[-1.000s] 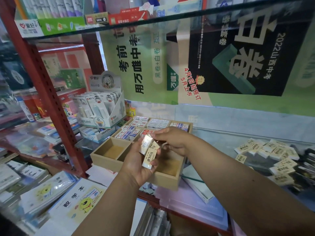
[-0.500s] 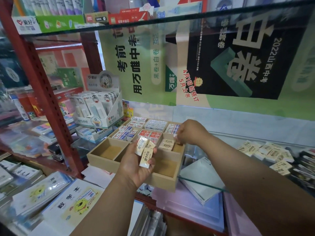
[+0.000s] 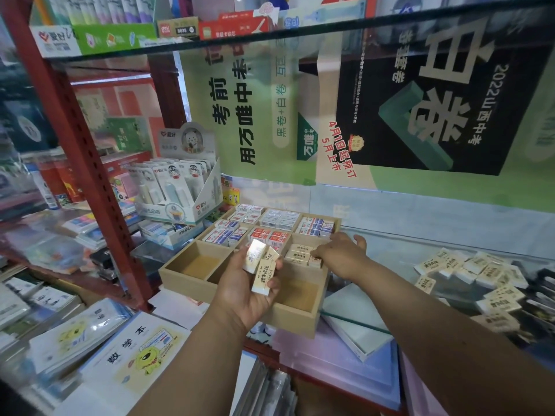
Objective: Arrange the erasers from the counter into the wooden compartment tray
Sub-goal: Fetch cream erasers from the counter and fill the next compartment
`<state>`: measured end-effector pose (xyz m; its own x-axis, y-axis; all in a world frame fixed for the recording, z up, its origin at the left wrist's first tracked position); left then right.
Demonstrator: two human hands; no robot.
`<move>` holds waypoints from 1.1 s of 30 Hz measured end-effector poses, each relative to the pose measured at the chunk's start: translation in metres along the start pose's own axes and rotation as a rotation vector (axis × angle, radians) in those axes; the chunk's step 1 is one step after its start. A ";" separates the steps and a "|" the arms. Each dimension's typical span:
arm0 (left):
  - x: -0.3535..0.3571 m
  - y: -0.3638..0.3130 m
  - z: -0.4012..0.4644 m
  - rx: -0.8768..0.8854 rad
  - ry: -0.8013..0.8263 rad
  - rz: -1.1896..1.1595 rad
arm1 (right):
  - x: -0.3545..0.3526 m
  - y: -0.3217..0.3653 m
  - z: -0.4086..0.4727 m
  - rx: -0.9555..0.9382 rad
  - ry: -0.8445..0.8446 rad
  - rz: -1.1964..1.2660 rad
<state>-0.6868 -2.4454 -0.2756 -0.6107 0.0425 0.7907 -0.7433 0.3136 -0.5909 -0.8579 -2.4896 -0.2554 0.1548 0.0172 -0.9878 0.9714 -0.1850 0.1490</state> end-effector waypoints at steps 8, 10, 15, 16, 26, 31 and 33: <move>0.002 0.000 0.000 0.048 -0.038 0.052 | -0.020 0.017 -0.008 -0.053 -0.018 0.394; 0.004 -0.002 -0.001 0.065 -0.033 0.078 | -0.029 0.038 -0.023 -0.159 0.034 0.786; 0.014 -0.001 -0.005 0.099 -0.038 0.167 | -0.042 0.074 -0.045 -0.378 0.080 0.956; 0.014 -0.001 -0.005 0.100 -0.041 0.176 | -0.046 0.075 -0.046 -0.413 0.087 0.960; 0.007 -0.003 -0.002 0.104 -0.084 0.122 | -0.083 0.041 -0.022 -0.349 -0.089 0.796; 0.006 -0.003 -0.006 0.096 -0.099 0.100 | -0.053 0.006 0.001 -0.073 -0.195 0.638; 0.008 -0.002 -0.006 0.089 -0.097 0.094 | -0.037 0.007 0.006 -0.067 -0.173 0.582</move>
<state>-0.6885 -2.4399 -0.2676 -0.6989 -0.0257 0.7147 -0.7004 0.2268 -0.6767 -0.8578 -2.4971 -0.2184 0.6374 -0.2289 -0.7358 0.7464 -0.0537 0.6633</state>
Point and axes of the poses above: each hand's wrist, its own z-axis towards the middle knuckle, its own x-axis out of the palm, y = z × x, the point moved 7 cm from there along z, towards the middle knuckle, and after that the axes turned 9 degrees about x, right-handed, at the moved point
